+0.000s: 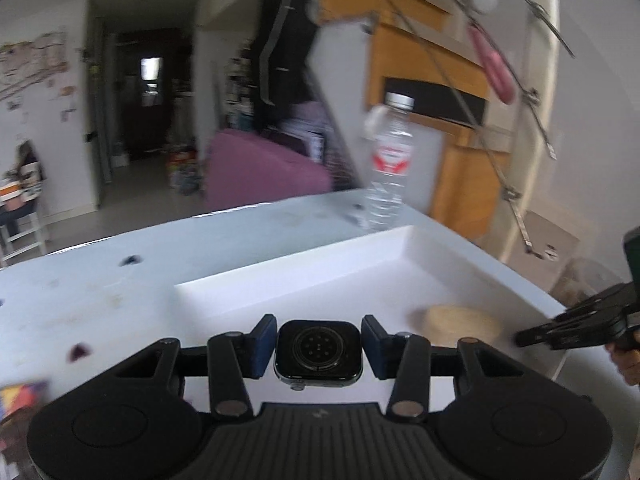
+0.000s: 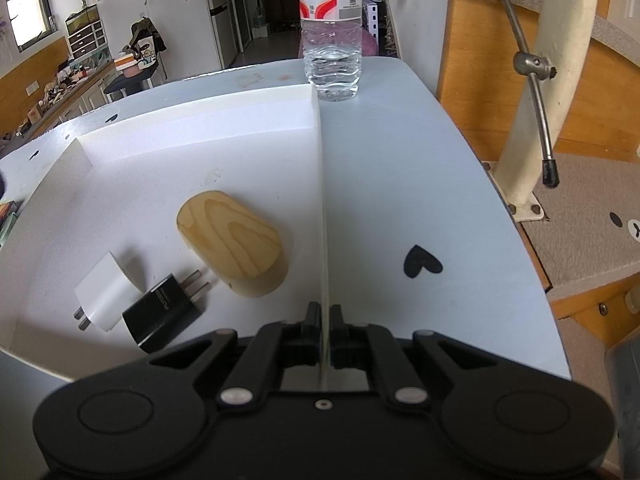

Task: Organize rigid objects
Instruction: 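Carry the smartwatch into the tray beside the white plug, open left gripper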

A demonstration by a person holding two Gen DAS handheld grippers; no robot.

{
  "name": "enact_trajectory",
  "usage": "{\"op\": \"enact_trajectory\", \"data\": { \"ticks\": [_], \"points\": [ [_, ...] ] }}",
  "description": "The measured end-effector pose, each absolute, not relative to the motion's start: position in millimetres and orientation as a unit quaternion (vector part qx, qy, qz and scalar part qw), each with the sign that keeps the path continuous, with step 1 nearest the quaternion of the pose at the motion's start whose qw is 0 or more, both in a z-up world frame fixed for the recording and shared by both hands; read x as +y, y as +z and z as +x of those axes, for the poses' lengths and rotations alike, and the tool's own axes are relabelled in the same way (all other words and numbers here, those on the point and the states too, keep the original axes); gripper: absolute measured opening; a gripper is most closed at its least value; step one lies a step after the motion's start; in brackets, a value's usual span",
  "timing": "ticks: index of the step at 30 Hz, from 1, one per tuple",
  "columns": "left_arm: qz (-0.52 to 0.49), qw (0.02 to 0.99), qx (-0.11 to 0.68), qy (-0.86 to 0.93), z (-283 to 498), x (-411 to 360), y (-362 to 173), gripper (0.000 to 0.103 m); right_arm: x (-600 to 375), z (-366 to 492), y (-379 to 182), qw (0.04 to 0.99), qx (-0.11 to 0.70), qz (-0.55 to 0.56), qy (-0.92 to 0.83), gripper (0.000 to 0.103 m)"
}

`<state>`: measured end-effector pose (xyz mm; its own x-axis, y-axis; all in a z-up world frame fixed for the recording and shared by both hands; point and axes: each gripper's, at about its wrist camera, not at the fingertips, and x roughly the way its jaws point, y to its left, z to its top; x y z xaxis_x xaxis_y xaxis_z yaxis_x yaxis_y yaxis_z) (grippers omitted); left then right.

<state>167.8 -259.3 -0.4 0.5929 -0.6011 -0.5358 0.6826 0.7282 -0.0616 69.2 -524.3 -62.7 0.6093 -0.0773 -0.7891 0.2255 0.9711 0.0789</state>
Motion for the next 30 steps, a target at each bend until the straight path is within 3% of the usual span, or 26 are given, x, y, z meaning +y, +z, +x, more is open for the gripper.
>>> {"op": "enact_trajectory", "data": {
  "ticks": [11,26,28,30],
  "points": [
    [0.098,0.834,0.349,-0.416,186.3,-348.6,-29.6,0.047,-524.3,69.2,-62.7,0.892,0.435,0.086,-0.086,0.005],
    [0.106,0.811,0.402,-0.412,208.6,-372.7,-66.4,0.047,-525.7,69.6,-64.0,0.893,0.435,0.086,-0.083,0.004],
    [0.097,0.812,0.402,-0.412,210.0,-372.0,-65.5,0.048,-525.7,69.6,-64.0,0.893,0.435,0.086,-0.083,0.004],
    [0.094,0.815,0.402,-0.407,210.8,-370.7,-64.4,0.058,-525.6,69.6,-64.0,0.893,0.435,0.087,-0.083,0.004]
  ]
}}
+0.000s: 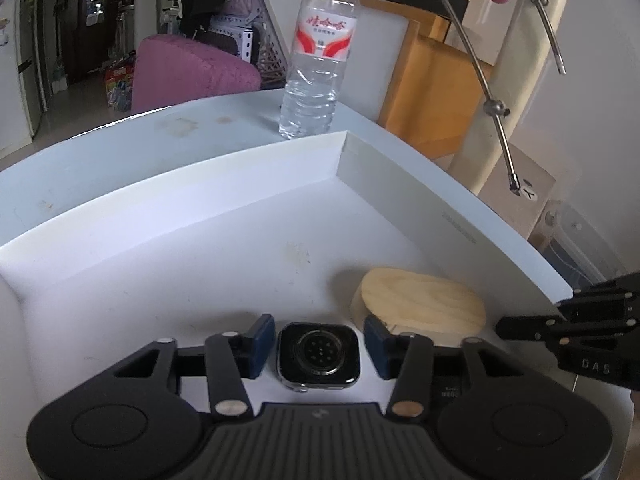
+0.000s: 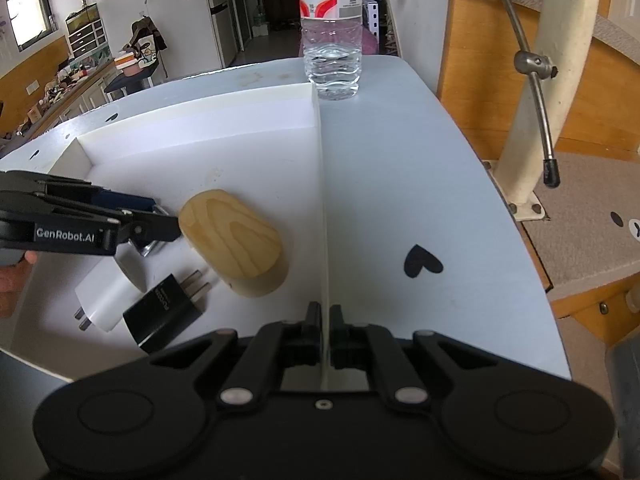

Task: Organize rigid objects
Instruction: 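Carry the smartwatch into the tray beside the white plug, open left gripper, then grasp the dark brown wavy hair clip with the left gripper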

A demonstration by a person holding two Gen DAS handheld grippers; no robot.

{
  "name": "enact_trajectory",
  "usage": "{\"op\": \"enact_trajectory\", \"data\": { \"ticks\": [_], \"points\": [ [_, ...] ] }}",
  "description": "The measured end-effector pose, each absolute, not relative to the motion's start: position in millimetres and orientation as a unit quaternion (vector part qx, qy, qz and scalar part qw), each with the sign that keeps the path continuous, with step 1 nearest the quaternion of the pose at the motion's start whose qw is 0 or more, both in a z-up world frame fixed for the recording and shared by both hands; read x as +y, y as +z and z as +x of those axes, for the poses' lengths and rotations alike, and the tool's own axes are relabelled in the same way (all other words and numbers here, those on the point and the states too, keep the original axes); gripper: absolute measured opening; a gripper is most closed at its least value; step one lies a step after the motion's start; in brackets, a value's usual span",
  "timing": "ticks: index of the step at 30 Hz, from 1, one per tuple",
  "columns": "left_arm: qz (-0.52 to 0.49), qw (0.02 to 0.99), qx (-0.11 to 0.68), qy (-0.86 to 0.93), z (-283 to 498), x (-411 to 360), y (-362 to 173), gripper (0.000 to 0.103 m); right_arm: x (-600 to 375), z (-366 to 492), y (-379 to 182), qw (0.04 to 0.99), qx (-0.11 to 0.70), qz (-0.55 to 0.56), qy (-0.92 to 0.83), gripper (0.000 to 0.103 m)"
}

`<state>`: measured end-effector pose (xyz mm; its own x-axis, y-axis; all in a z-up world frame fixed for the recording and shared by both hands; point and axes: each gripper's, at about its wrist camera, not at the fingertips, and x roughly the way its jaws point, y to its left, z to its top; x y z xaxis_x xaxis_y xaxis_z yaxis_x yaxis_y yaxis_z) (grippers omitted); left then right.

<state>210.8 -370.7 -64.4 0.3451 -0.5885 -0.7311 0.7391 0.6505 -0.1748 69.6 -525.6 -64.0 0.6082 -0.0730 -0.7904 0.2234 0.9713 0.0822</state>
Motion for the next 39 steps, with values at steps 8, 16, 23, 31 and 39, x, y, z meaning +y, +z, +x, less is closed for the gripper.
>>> {"op": "enact_trajectory", "data": {
  "ticks": [8,16,23,31,39],
  "points": [
    [0.089,0.823,0.387,-0.406,199.3,-358.9,-48.6,0.078,-525.5,69.3,-63.9,0.893,0.435,0.087,-0.084,0.004],
    [0.107,0.835,0.359,-0.403,162.8,-330.0,-26.6,0.097,-524.6,68.3,-64.1,0.894,0.431,0.088,-0.084,0.005],
    [0.111,0.855,0.331,-0.383,134.8,-296.8,-7.9,0.103,-524.2,66.8,-64.6,0.896,0.428,0.087,-0.084,0.005],
    [0.119,0.881,0.312,-0.335,116.4,-254.4,3.1,0.103,-523.5,65.9,-64.3,0.896,0.428,0.088,-0.086,0.005],
    [0.091,0.91,0.326,-0.24,111.1,-186.3,-16.8,0.103,-523.0,62.3,-66.3,0.9,0.417,0.091,-0.089,0.004]
  ]
}}
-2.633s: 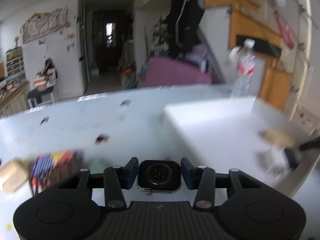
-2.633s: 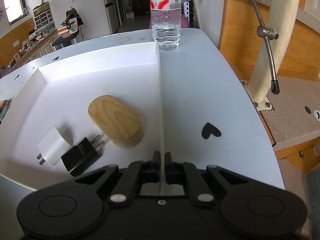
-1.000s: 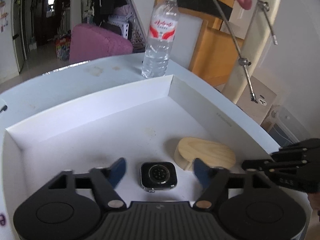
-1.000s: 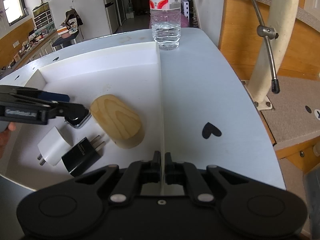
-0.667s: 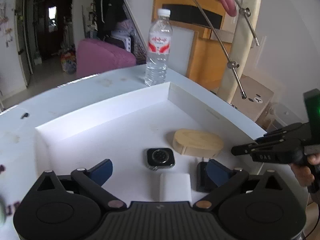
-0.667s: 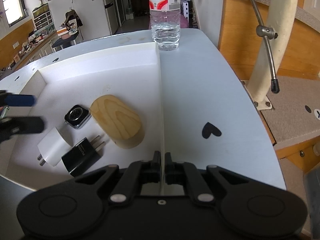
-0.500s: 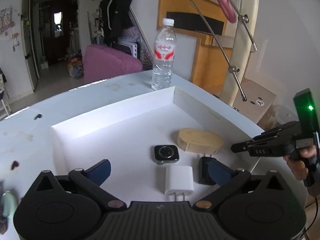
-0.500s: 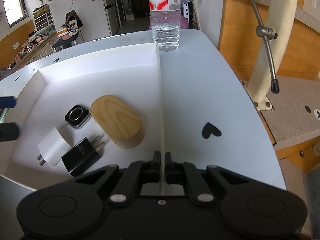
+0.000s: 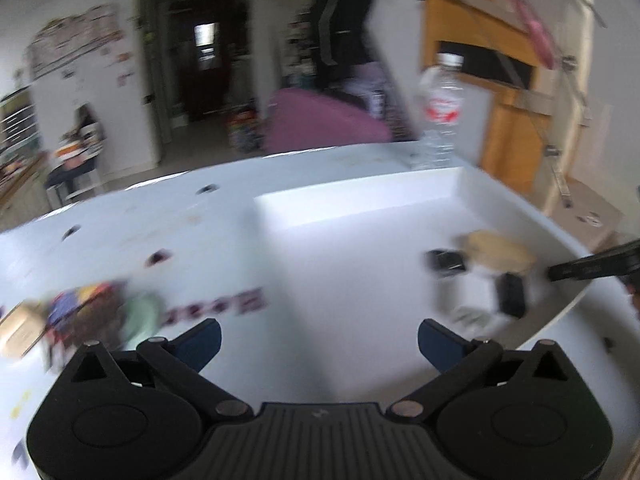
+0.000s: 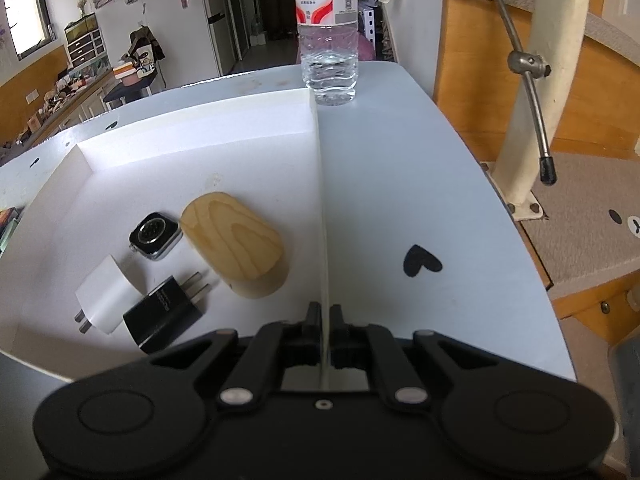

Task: Organize rigid objects
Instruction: 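Grasp the dark brown wavy hair clip with the left gripper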

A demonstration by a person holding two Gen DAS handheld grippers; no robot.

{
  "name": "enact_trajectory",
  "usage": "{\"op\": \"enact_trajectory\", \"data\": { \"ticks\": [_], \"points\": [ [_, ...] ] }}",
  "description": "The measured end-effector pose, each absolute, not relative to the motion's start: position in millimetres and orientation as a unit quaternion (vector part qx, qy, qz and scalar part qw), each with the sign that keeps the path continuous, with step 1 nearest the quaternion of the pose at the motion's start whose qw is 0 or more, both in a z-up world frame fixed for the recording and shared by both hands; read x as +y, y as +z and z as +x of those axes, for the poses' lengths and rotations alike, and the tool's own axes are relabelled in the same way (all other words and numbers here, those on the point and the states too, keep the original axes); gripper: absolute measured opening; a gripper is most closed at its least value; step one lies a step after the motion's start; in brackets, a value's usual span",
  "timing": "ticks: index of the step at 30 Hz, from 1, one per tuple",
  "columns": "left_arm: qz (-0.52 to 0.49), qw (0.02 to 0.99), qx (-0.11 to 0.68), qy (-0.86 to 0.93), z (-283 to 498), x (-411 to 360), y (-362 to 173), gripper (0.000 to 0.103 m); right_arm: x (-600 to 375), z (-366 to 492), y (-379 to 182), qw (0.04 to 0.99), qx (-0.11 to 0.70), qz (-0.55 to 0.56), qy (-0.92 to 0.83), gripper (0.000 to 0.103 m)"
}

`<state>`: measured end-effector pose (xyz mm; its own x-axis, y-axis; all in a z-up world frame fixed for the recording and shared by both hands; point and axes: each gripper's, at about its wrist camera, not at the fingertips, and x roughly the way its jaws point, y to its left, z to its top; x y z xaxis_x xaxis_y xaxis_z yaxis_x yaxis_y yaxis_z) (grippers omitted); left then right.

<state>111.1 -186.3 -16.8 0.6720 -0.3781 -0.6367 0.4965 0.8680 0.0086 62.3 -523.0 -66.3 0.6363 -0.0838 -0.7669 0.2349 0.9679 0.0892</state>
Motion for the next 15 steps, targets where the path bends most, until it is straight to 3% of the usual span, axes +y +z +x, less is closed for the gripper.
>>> {"op": "enact_trajectory", "data": {
  "ticks": [15],
  "points": [
    [-0.047,0.943,0.328,-0.042,164.4,-67.9,-35.5,0.103,-520.8,60.7,-66.5,0.902,0.411,0.093,-0.096,0.004]
  ]
}}
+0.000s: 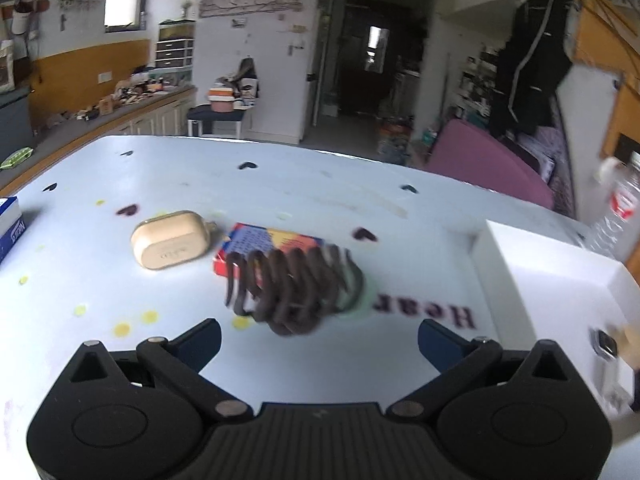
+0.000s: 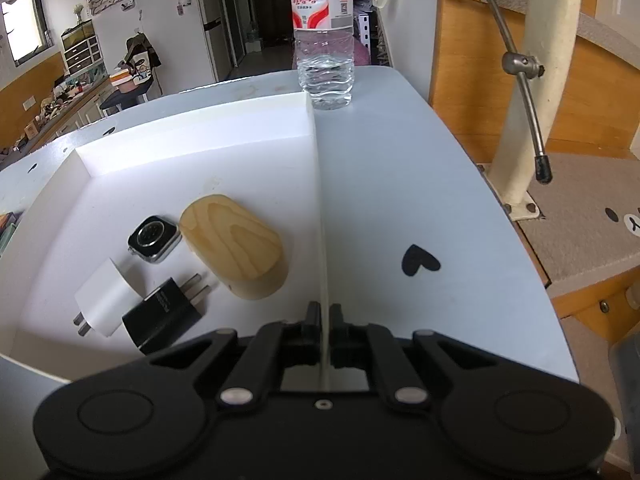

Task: Organize rigid objects
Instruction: 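Grasp the dark brown wavy hair clip with the left gripper, then carry the hair clip into the tray behind the wooden block, release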

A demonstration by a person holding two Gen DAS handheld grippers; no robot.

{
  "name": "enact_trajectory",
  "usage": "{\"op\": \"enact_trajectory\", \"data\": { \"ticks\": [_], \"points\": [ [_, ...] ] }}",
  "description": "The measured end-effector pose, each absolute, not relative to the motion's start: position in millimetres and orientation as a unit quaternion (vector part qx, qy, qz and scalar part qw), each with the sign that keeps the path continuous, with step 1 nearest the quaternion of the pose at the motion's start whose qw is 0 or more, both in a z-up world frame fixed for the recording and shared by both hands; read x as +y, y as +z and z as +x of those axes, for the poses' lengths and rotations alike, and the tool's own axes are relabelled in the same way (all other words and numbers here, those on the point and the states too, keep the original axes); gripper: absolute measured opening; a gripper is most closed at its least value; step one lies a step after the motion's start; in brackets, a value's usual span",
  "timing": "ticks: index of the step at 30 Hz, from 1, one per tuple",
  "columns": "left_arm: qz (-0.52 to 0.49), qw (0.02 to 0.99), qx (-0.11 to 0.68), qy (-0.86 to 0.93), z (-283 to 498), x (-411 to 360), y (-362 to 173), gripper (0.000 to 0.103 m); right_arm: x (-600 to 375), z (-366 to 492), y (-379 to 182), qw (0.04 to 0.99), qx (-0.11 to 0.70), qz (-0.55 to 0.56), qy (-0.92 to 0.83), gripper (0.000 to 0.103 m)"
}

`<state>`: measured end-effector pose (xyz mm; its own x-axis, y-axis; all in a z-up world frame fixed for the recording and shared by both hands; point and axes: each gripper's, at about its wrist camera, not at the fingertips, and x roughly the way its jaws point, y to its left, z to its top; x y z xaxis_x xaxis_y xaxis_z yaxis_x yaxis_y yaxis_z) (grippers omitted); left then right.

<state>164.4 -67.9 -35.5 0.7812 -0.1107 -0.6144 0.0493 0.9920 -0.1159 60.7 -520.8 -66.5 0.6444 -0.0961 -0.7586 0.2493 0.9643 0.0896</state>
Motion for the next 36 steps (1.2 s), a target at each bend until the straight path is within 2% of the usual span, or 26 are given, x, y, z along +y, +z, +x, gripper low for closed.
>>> {"op": "enact_trajectory", "data": {
  "ticks": [17,23,25,27,32,36],
  "points": [
    [-0.044,0.942,0.331,0.01,229.3,-72.5,-54.4,0.103,-523.5,58.5,-67.7,0.904,0.404,0.102,-0.093,0.004],
    [-0.034,0.941,0.333,-0.043,235.1,-62.5,-58.6,0.103,-523.8,58.3,-67.9,0.905,0.404,0.101,-0.091,0.004],
    [-0.038,0.939,0.337,-0.054,235.1,-58.7,-59.6,0.1,-524.1,58.6,-67.8,0.905,0.404,0.101,-0.09,0.004],
    [-0.048,0.937,0.34,-0.065,234.0,-55.5,-59.8,0.092,-523.9,58.5,-67.7,0.905,0.404,0.101,-0.09,0.004],
    [-0.043,0.939,0.336,-0.061,227.7,-58.2,-53.9,0.09,-523.6,58.5,-67.6,0.904,0.404,0.101,-0.091,0.004],
    [-0.039,0.954,0.287,-0.08,210.3,-71.4,-19.4,0.09,-523.5,58.5,-67.6,0.904,0.404,0.101,-0.091,0.004]
  ]
}}
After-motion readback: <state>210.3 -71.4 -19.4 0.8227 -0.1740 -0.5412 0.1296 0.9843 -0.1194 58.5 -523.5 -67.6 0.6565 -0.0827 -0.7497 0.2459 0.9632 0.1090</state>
